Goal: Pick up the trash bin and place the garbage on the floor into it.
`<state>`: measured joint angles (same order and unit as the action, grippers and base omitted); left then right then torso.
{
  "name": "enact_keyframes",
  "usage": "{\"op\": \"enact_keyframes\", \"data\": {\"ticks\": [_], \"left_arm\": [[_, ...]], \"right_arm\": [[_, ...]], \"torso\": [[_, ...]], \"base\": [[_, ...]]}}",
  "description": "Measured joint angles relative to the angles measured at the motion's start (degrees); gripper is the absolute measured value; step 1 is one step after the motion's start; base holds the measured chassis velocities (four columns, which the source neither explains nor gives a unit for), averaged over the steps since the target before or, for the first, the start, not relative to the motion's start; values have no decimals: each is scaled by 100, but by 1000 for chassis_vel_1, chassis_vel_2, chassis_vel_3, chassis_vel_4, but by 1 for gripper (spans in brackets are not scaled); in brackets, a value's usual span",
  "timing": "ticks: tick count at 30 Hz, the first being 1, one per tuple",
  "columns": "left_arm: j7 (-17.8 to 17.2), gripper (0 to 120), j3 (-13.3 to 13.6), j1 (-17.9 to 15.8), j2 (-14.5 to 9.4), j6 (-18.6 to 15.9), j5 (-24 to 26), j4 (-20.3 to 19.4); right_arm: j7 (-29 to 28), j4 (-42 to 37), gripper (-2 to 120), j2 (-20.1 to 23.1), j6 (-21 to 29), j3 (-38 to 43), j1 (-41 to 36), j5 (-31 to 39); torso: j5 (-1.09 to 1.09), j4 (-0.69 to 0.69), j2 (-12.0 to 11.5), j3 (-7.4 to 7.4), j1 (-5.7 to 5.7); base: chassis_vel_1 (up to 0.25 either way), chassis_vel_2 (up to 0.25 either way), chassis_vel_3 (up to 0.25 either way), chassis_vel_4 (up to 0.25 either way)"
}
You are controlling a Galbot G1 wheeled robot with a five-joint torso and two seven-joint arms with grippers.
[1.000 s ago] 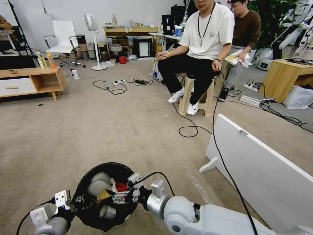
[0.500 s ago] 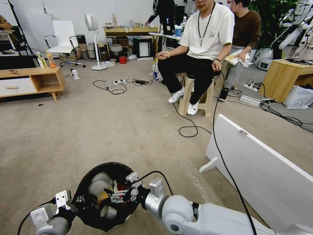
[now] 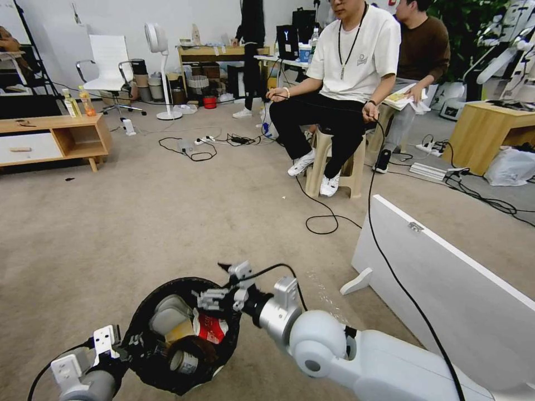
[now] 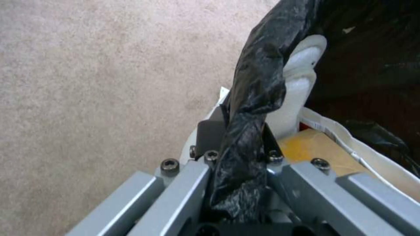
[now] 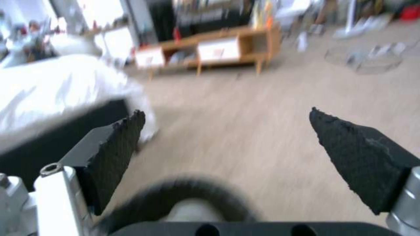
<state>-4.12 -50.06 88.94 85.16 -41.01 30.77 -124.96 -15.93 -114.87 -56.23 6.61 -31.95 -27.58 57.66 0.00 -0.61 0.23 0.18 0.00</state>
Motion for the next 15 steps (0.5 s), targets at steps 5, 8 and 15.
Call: {"op": "enact_keyframes", "data": {"ticks": [5, 8, 15], "left_arm": [[-1, 2, -39, 6, -31, 0, 11, 0], [-4, 2, -68, 8, -51, 0, 12, 11], [-5, 2, -160, 101, -22, 18, -30, -49]], "right_arm": [[188, -198, 98, 312, -378, 1189, -340, -322], [256, -248, 100, 436, -866, 1754, -568, -746], [-348, -451, 100, 391, -1529, 2419, -1236, -1626]], "torso": [[0, -3, 0, 0, 0], [1, -4, 1, 0, 0], [0, 2, 0, 0, 0]], "base": [[0, 0, 0, 0], [0, 0, 0, 0], [0, 0, 0, 0]]}}
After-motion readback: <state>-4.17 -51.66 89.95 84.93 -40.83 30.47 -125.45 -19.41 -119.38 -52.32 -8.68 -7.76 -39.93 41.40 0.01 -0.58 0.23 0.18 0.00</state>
